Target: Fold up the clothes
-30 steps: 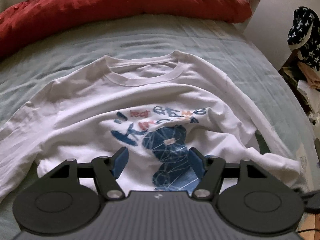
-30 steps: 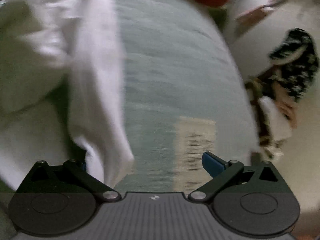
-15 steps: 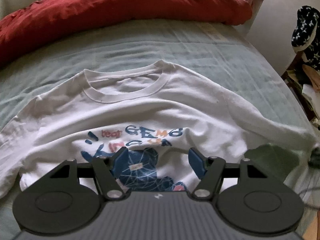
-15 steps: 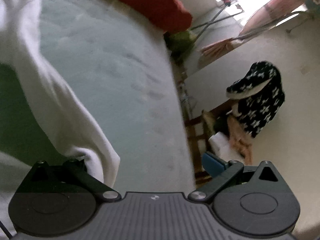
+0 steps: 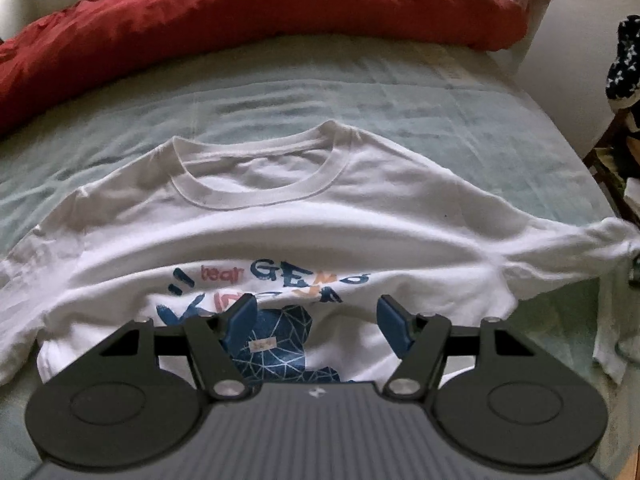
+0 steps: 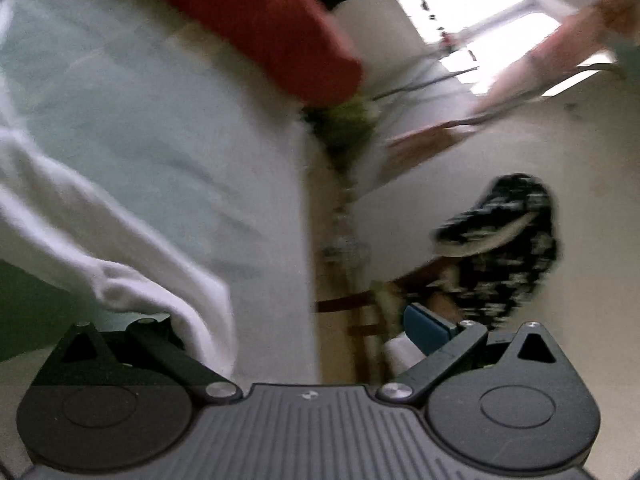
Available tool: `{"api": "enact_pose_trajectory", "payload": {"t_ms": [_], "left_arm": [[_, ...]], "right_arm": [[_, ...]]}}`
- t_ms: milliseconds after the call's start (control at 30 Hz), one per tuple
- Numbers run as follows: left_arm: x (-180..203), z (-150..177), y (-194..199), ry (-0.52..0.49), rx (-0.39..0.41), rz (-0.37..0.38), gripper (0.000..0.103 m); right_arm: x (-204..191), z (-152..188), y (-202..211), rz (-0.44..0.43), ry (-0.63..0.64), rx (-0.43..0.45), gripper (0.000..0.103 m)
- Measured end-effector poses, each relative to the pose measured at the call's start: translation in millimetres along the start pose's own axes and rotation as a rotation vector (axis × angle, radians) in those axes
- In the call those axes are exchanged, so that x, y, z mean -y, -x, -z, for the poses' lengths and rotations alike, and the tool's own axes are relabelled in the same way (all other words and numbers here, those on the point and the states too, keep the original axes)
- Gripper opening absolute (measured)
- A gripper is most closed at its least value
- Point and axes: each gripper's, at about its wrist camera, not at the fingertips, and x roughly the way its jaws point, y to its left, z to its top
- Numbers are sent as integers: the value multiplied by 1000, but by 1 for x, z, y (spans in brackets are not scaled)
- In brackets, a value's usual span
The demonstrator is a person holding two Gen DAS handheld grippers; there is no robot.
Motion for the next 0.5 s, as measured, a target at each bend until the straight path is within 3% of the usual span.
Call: {"api": "enact_pose_trajectory", "payload": {"t_ms": [133,267,367,500], "left_arm": [[2,-1,-2,3,-2,3,67],[7,-7,-1,-12,6,8,67],[11,-13,-1,-15,18,13,67],[15,-16,-2,-17,23,18,67]], "right_arm": [[-1,11,28,-269,-12,40,103],[18,8,54,-441,-117,117,103],[35,-9,52,-528,-218,164,103],[35,-34,21,-710,-336,160,103]]}}
